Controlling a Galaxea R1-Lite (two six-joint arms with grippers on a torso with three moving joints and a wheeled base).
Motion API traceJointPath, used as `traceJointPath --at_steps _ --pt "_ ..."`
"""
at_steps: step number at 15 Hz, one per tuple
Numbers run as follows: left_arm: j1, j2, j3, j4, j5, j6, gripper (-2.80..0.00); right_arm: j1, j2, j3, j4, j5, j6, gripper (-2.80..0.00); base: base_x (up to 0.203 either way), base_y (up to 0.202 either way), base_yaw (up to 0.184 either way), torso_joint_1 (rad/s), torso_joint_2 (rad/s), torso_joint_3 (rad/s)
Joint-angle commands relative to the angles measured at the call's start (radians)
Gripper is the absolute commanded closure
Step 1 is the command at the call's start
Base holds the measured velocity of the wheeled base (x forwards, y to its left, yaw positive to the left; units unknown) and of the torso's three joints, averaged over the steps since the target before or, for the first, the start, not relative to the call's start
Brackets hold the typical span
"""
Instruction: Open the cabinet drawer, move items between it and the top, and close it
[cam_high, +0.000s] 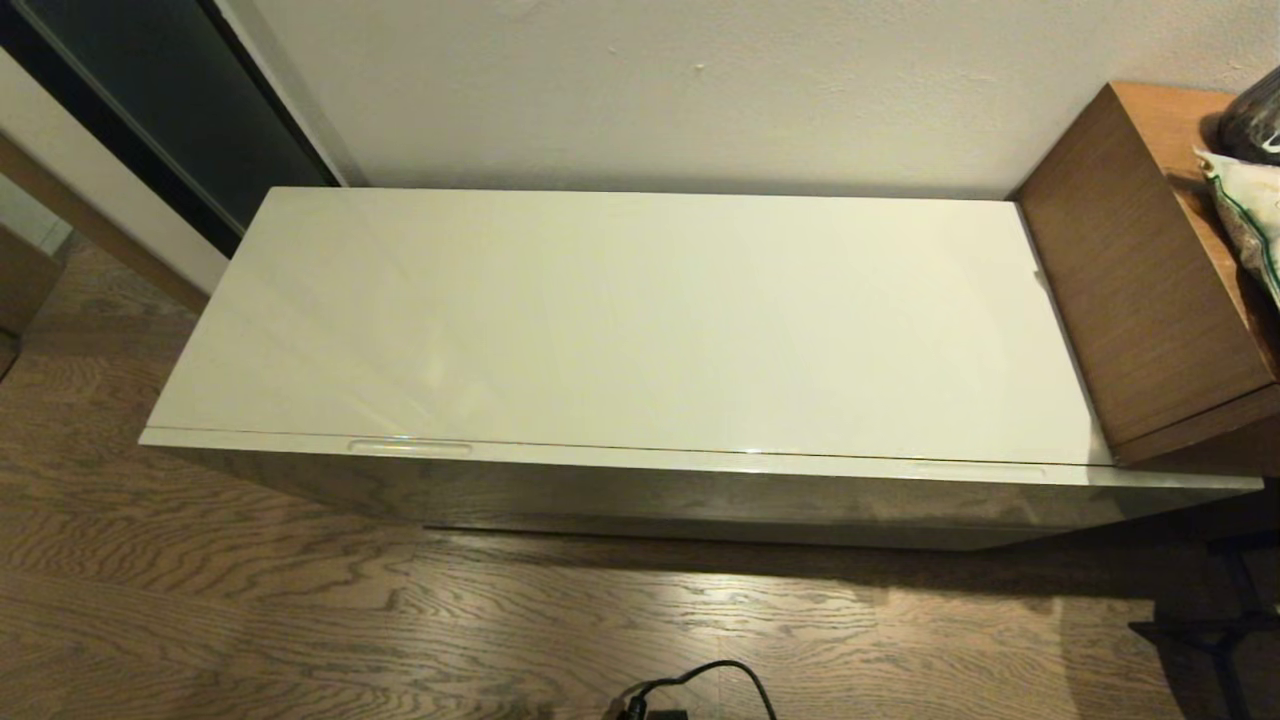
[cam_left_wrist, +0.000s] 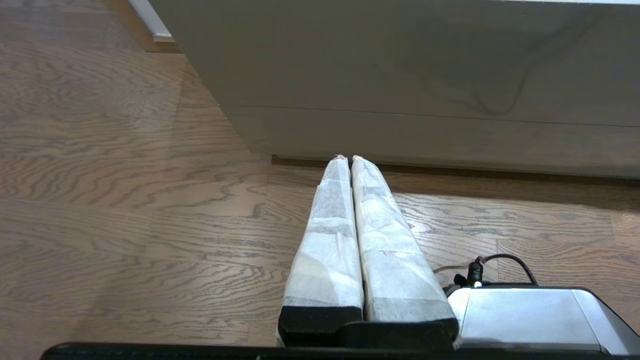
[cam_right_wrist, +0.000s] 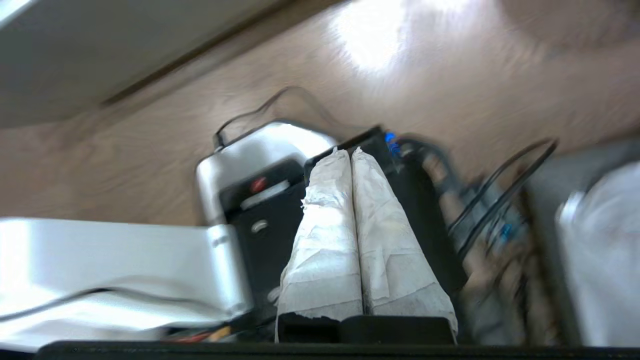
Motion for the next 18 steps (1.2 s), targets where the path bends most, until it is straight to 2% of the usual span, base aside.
traceJointPath --at_steps 1,3,9,12,16,18 --pt "-0.001 0.000 0.000 0.000 0.000 0.000 0.00 -0.007 -0.191 0.110 -0.106 0.005 -0.102 0.00 0.000 0.000 0.000 0.000 0.00 0.000" --pt "0.000 0.001 -0.001 0.000 0.000 0.000 0.00 -0.012 -0.282 0.250 -0.372 0.015 -0.229 0.00 0.000 0.000 0.000 0.000 0.00 0.000" --pt "-0.001 0.001 0.000 0.000 0.000 0.000 0.00 -0.016 -0.284 0.559 -0.975 0.056 -0.257 0.00 0.000 0.000 0.000 0.000 0.00 0.000" --pt "-0.001 0.000 0.000 0.000 0.000 0.000 0.00 -0.016 -0.284 0.704 -1.164 0.038 -0.351 0.00 0.000 0.000 0.000 0.000 0.00 0.000" --pt "0.001 0.000 0.000 0.000 0.000 0.000 0.00 -0.016 -0.284 0.936 -1.418 0.031 -0.389 0.00 0.000 0.000 0.000 0.000 0.00 0.000" --pt "-0.001 0.001 0.000 0.000 0.000 0.000 0.00 -0.016 -0.284 1.070 -1.539 0.035 -0.436 0.00 0.000 0.000 0.000 0.000 0.00 0.000"
